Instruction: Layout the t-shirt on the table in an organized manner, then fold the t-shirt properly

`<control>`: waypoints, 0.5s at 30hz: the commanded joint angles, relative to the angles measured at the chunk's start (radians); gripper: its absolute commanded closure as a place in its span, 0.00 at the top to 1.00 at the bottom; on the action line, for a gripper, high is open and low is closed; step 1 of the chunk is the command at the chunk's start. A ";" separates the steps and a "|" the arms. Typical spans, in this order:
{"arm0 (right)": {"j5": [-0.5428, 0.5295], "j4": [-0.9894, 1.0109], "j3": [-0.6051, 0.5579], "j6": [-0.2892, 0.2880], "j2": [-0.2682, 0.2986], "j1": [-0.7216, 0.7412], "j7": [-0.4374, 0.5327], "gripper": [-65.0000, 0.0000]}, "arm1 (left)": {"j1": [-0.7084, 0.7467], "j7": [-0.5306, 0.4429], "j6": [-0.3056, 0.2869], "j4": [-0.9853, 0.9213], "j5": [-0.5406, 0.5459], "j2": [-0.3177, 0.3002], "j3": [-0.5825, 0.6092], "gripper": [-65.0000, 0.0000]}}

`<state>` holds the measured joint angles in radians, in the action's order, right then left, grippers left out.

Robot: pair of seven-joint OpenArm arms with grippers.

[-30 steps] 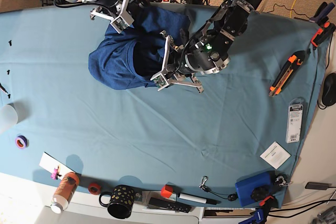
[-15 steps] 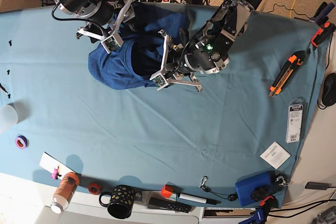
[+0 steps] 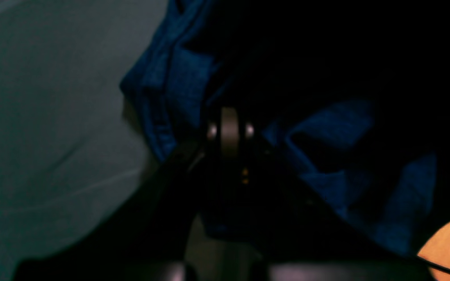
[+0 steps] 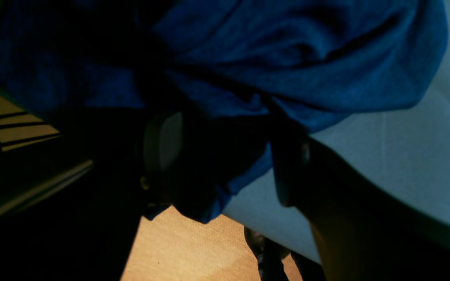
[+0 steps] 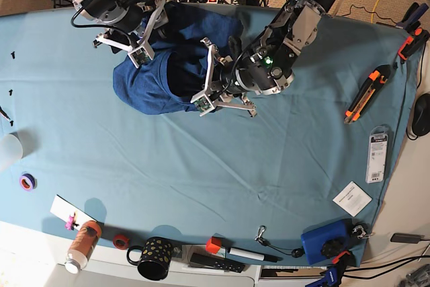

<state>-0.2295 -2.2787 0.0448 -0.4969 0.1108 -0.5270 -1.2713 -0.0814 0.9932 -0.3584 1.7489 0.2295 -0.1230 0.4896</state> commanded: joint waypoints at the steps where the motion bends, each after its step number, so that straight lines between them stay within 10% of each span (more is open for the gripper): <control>1: -0.006 -0.016 0.002 0.000 0.003 -0.002 0.014 0.39 | -0.016 -0.024 0.003 0.016 0.010 0.004 -0.002 0.00; 5: -0.017 -0.016 0.002 0.000 0.003 -0.002 -0.006 0.00 | -0.016 -0.025 0.003 0.016 0.010 0.004 -0.002 0.00; 15: -0.126 -0.018 0.002 -0.036 0.003 -0.009 -0.122 0.00 | -0.016 -0.026 0.003 0.016 0.010 0.004 -0.002 0.00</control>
<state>-0.3466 -2.2787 0.0448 -0.5327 0.1108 -0.5316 -1.3998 -0.0811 0.9928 -0.3584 1.7489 0.2295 -0.1230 0.4896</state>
